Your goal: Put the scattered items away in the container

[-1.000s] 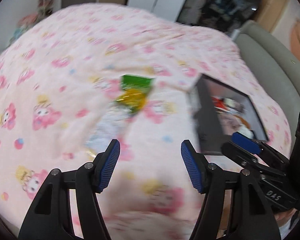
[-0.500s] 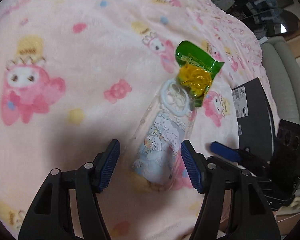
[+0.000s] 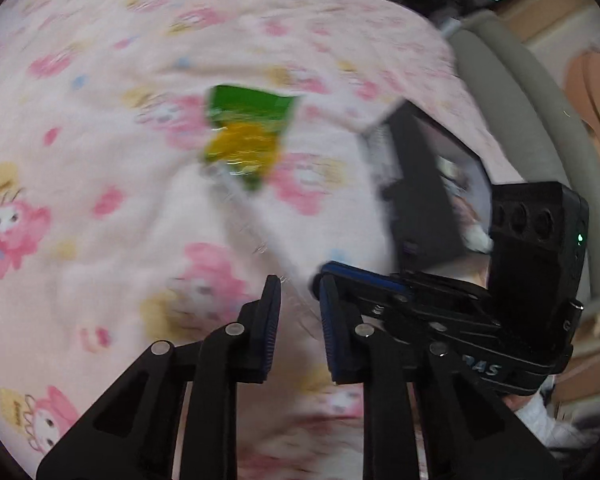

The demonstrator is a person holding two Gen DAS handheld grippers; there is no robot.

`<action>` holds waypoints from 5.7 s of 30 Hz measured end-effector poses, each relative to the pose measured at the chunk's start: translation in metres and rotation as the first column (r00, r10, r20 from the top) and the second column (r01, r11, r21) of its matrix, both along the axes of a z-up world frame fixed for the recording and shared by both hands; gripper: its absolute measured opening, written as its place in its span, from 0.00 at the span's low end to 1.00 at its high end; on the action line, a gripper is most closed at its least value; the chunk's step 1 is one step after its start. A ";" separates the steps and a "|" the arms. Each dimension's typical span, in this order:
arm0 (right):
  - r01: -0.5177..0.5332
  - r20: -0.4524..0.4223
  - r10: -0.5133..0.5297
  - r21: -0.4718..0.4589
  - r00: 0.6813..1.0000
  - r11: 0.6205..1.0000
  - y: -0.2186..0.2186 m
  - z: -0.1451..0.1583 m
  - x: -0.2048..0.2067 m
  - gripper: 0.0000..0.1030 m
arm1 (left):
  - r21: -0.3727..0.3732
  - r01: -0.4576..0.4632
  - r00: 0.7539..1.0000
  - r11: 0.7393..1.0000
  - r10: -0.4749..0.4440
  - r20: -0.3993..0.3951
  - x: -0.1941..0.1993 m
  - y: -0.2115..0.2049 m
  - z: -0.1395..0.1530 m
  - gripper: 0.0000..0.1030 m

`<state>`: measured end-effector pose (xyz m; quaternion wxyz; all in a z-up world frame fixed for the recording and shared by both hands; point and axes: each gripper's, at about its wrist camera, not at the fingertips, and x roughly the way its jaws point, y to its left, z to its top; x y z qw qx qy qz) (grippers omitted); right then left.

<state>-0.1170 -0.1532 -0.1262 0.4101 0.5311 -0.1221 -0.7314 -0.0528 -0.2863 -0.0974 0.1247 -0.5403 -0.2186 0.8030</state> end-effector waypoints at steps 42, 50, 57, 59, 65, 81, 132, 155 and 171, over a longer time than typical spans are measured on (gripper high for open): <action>0.072 0.151 -0.080 0.054 0.985 0.996 0.035 -0.034 0.012 0.24 | 0.012 0.112 0.973 0.994 -0.112 0.201 -0.052 -0.007 -0.056 0.50; 0.118 -0.005 -0.118 0.009 0.993 0.993 0.133 0.039 0.068 0.24 | 0.025 0.216 0.972 0.976 -0.217 0.088 -0.018 0.089 0.020 0.48; 0.215 0.002 -0.215 0.069 0.977 0.974 0.239 0.033 0.104 0.24 | 0.002 0.363 0.930 0.932 -0.363 0.062 0.007 0.214 0.020 0.46; 0.243 0.043 -0.246 0.075 0.968 0.967 0.259 0.019 0.107 0.24 | 0.003 0.382 0.922 0.924 -0.381 0.075 0.009 0.236 0.008 0.46; 0.325 0.046 -0.332 0.114 0.942 0.939 0.291 0.001 0.105 0.25 | 0.043 0.382 0.908 0.923 -0.383 0.168 0.001 0.256 -0.036 0.49; 0.335 0.222 -0.372 0.189 0.901 0.923 0.284 -0.036 0.123 0.35 | -0.181 0.262 0.959 0.948 -0.236 0.157 -0.032 0.257 -0.035 0.50; 0.414 0.011 -0.432 0.269 0.902 0.870 0.341 -0.031 0.049 0.40 | -0.161 0.225 0.970 0.961 -0.205 0.134 -0.021 0.235 -0.057 0.42; 0.495 -0.261 -0.459 0.091 0.849 0.864 0.358 0.080 -0.087 0.40 | 0.048 0.143 0.987 0.989 -0.138 -0.087 -0.156 0.266 0.035 0.42; 0.581 -0.239 -0.534 0.227 0.811 0.781 0.360 0.029 -0.128 0.39 | 0.023 0.091 0.993 0.996 -0.092 0.075 -0.221 0.277 -0.033 0.42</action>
